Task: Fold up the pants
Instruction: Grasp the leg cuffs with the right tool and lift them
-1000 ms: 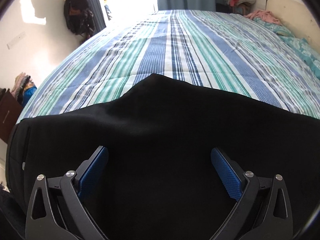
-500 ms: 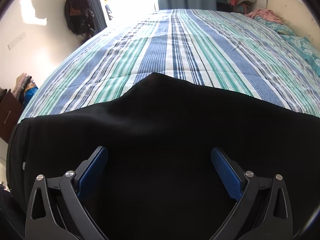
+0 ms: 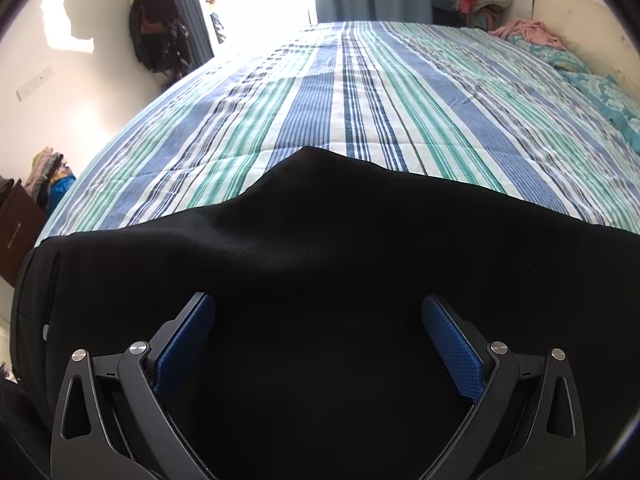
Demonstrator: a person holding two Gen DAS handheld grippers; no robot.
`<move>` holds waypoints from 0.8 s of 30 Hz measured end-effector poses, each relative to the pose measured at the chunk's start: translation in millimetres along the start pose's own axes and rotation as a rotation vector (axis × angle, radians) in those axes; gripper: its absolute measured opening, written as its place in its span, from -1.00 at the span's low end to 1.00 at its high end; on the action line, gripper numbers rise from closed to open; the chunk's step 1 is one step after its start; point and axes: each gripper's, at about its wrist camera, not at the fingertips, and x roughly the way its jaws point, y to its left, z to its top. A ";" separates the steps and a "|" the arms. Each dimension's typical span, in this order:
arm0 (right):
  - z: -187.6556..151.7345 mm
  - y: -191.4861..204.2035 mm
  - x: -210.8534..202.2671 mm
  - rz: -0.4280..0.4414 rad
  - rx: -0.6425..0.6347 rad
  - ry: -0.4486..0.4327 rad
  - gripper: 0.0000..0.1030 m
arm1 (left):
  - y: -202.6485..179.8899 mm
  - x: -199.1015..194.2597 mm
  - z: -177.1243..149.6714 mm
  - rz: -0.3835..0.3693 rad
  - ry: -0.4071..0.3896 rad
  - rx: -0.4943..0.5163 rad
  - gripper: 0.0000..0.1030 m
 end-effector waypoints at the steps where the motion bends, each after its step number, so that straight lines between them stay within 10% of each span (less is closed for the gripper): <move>1: 6.6 -9.7 6.5 0.012 0.014 0.026 0.99 | -0.2 0.0 -0.1 0.000 -0.001 0.000 0.99; 9: 66.7 -101.6 37.1 -0.139 -0.057 0.098 0.99 | -1.3 -0.5 -0.5 0.003 -0.004 0.000 0.99; 15: 107.0 -200.4 -5.8 -0.202 0.012 -0.045 0.98 | -1.4 -0.8 -0.7 0.005 -0.008 -0.002 0.99; 24: 112.9 -278.3 6.9 0.257 0.221 0.135 0.63 | -2.5 -0.2 -1.4 0.017 -0.013 0.003 0.99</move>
